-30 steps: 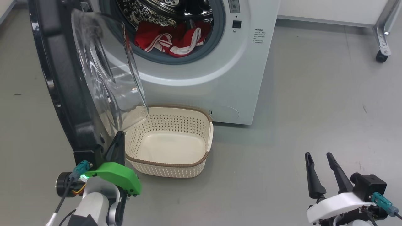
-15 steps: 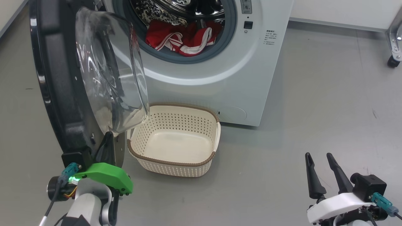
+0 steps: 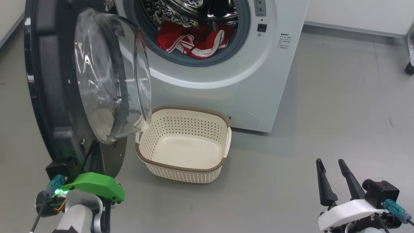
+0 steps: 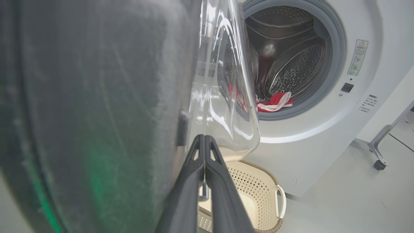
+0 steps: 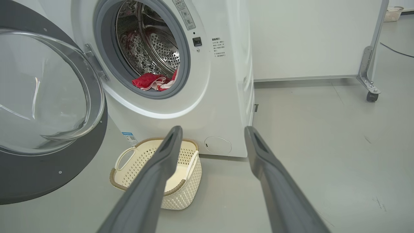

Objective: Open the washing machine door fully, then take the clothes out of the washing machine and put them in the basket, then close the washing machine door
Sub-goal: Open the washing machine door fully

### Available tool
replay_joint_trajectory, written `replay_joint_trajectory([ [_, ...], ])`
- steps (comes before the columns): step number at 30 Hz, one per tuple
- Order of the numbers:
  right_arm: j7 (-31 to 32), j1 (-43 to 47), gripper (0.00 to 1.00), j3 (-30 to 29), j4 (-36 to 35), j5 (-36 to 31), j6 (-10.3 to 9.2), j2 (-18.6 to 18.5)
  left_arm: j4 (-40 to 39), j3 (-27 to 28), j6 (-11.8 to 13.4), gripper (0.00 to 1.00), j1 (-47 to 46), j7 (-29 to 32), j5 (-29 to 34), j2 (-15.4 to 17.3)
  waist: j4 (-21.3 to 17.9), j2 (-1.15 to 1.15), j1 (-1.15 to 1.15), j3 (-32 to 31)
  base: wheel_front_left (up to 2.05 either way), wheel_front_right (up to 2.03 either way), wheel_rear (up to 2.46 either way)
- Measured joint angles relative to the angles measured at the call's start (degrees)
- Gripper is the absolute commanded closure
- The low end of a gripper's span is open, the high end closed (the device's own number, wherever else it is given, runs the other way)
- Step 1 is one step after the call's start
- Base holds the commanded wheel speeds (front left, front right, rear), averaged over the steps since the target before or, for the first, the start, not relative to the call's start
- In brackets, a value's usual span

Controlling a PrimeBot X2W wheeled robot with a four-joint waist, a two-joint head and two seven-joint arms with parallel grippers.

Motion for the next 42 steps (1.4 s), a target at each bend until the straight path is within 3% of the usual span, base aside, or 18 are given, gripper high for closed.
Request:
replay_joint_trajectory([
  [14,0.0,0.0,0.00,1.1,-0.3,-0.3,0.00,-0.6,-1.4,6.0,0.3,1.00,0.5,-0.8,-1.8,2.6,0.7,0.00,0.00,1.7,0.00,0.00,0.00],
  [42,0.4,-4.0,0.00,0.7,-3.8,-0.7,0.01,-6.4,-3.1,22.5,1.0,1.00,-3.0,-1.3,-7.2,7.6,-1.7,0.00,0.01,14.1,0.00,0.00,0.00],
])
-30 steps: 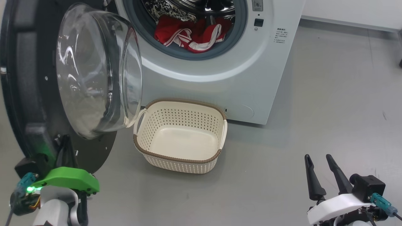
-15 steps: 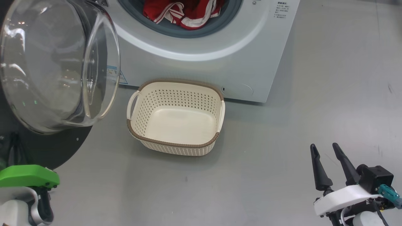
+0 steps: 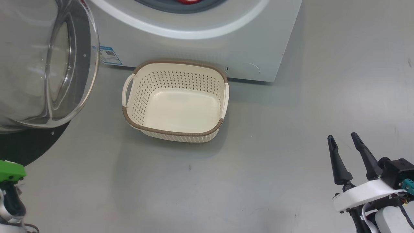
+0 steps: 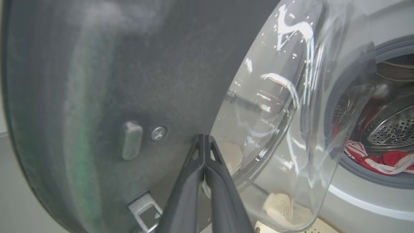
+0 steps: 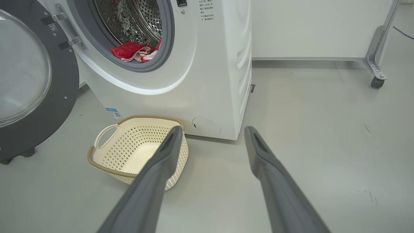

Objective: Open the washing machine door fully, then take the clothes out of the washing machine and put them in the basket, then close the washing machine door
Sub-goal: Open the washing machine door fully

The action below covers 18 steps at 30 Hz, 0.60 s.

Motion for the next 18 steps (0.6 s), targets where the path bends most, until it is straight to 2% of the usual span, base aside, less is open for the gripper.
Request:
replay_joint_trajectory([
  [18,0.7,-0.9,0.00,-0.6,-2.0,0.0,0.00,-3.6,2.8,9.0,0.0,1.00,-4.2,-0.3,-0.9,4.7,0.5,0.00,0.00,6.0,0.00,0.00,0.00],
])
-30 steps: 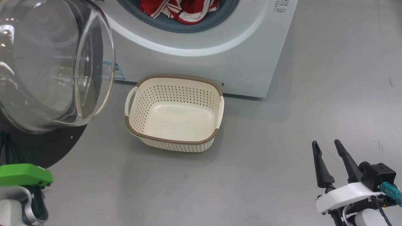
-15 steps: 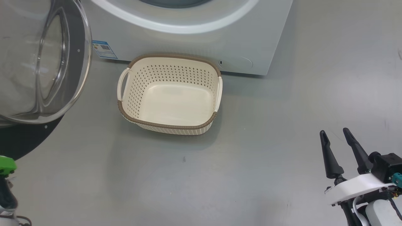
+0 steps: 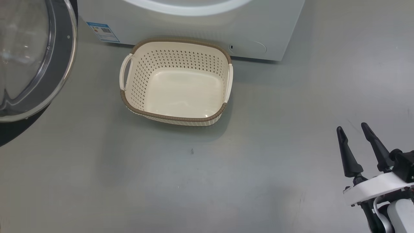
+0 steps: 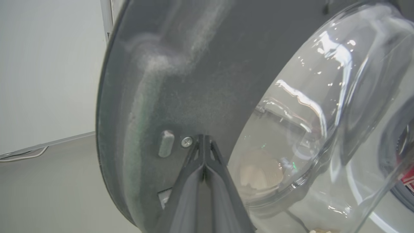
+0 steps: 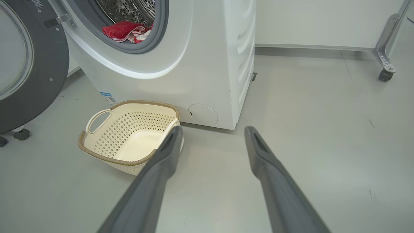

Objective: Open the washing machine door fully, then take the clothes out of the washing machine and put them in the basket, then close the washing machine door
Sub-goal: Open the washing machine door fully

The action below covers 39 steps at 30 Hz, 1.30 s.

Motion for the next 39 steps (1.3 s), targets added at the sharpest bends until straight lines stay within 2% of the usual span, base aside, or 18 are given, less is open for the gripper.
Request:
replay_joint_trajectory([
  [15,0.0,-0.9,0.00,0.2,0.5,0.5,0.00,-0.4,2.4,-0.6,0.0,1.00,-1.3,-0.2,0.1,-0.8,0.7,0.00,0.00,0.3,0.00,0.00,0.00],
  [28,-0.3,-1.2,0.00,0.9,3.2,1.7,0.00,2.6,2.9,-7.2,-0.2,1.00,-1.0,-0.6,5.3,-1.9,0.2,0.00,0.00,-5.1,0.00,0.00,0.00],
  [39,-0.6,-1.1,0.00,1.1,5.4,2.1,0.00,5.3,2.0,-13.8,-2.6,1.00,2.4,-0.7,9.3,-3.8,-1.2,0.00,0.00,-11.9,0.00,0.00,0.00],
])
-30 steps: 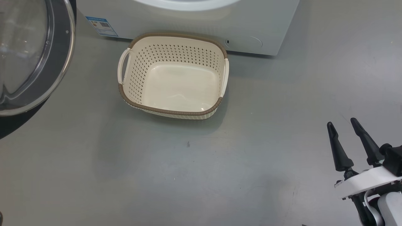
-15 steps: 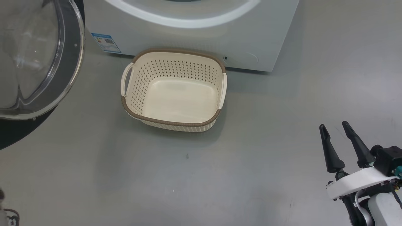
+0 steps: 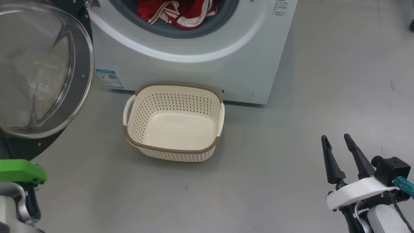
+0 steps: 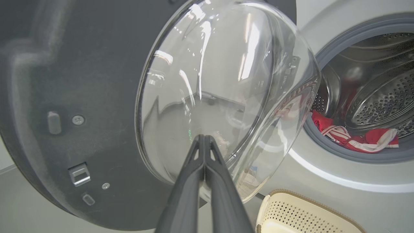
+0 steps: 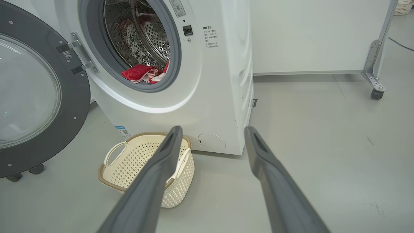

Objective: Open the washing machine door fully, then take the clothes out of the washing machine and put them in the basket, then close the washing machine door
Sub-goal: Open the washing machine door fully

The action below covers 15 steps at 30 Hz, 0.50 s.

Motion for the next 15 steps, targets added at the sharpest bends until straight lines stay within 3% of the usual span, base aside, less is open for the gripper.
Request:
replay_joint_trajectory([
  [15,0.0,1.4,0.00,-0.9,0.0,0.0,-0.08,0.8,-4.0,-6.4,-3.4,1.00,5.9,0.0,2.0,-4.8,-4.5,0.00,0.00,-6.4,0.00,0.00,0.00],
])
